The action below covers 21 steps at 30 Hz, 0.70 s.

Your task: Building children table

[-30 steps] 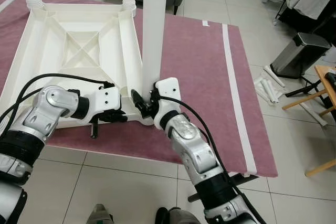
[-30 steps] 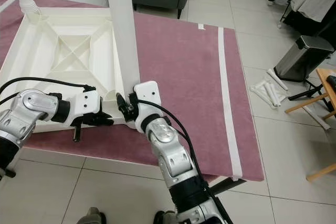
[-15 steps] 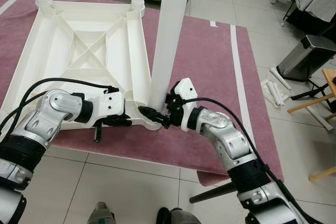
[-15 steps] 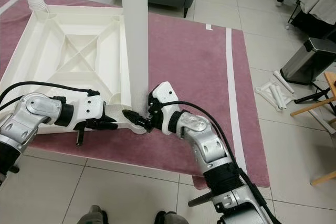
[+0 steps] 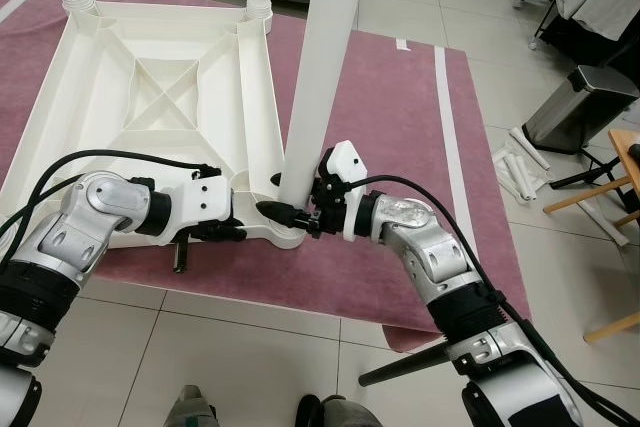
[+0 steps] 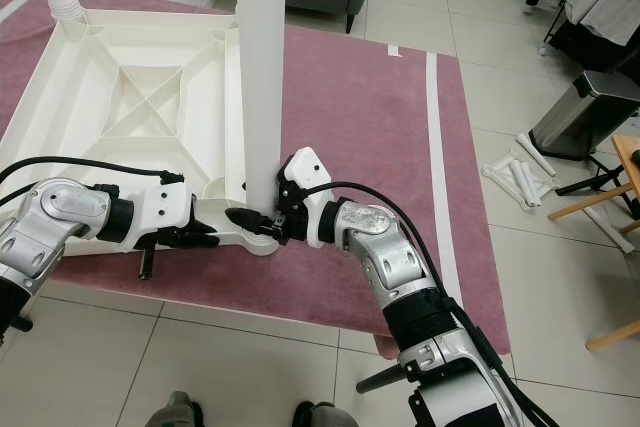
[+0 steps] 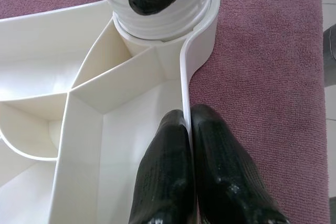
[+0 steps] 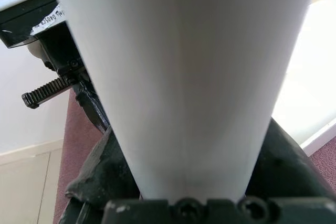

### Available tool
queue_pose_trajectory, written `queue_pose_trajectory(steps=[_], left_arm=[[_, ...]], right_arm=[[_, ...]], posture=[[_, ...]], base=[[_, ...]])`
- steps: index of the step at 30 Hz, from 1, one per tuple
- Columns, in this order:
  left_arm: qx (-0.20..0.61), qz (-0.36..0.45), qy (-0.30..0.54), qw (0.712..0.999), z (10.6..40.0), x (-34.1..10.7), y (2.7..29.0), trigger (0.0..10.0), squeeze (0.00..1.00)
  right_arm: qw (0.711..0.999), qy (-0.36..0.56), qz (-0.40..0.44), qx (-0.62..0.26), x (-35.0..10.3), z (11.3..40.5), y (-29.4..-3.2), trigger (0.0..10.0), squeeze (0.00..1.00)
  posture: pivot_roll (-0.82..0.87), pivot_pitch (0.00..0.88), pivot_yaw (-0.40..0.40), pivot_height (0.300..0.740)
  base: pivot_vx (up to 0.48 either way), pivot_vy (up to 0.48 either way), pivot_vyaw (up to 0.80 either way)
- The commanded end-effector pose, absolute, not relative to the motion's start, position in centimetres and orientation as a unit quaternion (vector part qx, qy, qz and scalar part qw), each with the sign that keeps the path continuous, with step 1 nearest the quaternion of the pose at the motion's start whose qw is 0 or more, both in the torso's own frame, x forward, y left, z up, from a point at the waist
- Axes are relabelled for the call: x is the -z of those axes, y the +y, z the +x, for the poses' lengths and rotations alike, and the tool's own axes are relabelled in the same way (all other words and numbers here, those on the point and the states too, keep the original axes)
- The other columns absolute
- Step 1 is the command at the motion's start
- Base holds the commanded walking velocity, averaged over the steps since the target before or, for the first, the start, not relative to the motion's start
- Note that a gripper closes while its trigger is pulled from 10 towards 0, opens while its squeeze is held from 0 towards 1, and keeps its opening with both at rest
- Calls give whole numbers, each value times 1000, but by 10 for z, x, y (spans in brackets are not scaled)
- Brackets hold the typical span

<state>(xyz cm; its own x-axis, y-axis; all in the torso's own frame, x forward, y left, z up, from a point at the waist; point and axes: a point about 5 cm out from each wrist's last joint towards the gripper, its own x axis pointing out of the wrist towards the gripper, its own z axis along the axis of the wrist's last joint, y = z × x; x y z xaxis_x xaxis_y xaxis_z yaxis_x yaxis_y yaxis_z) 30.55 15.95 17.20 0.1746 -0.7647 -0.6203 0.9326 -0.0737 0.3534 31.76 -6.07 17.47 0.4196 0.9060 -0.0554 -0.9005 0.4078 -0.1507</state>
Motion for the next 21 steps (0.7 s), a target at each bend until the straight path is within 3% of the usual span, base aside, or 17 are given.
queue_pose_trajectory(steps=[1,6,10,13,17,18,19,21], left_arm=[[678,359,130,628,293,-161,154,0,0],[678,356,124,631,294,-162,149,0,0],[679,355,122,631,294,-162,148,0,0],[680,354,121,631,295,-162,146,0,0],[680,353,120,631,296,-162,146,0,0],[680,353,120,631,296,-162,146,0,0],[680,354,120,631,296,-163,146,0,0],[680,354,120,630,296,-163,146,0,0]], right_arm=[[869,3,-66,-491,-167,323,-70,0,0],[934,23,-58,-351,-149,321,-66,0,0],[947,32,-46,-315,-145,320,-64,0,0],[983,78,5,-166,-131,309,-52,0,0],[984,61,7,-170,-134,301,-36,235,0],[982,53,6,-179,-136,300,-34,5882,0],[981,49,9,-189,-138,299,-32,10000,0],[979,41,11,-202,-139,299,-32,10000,0]], posture=[[233,136,-87,740],[224,142,-86,740],[224,141,-85,740],[215,140,-80,740],[213,138,-77,740],[213,138,-78,740],[213,138,-78,740],[214,138,-77,740]], base=[[0,0,0],[0,0,0],[0,0,0],[0,0,0],[0,0,0],[0,0,0],[0,0,0],[0,0,0]])
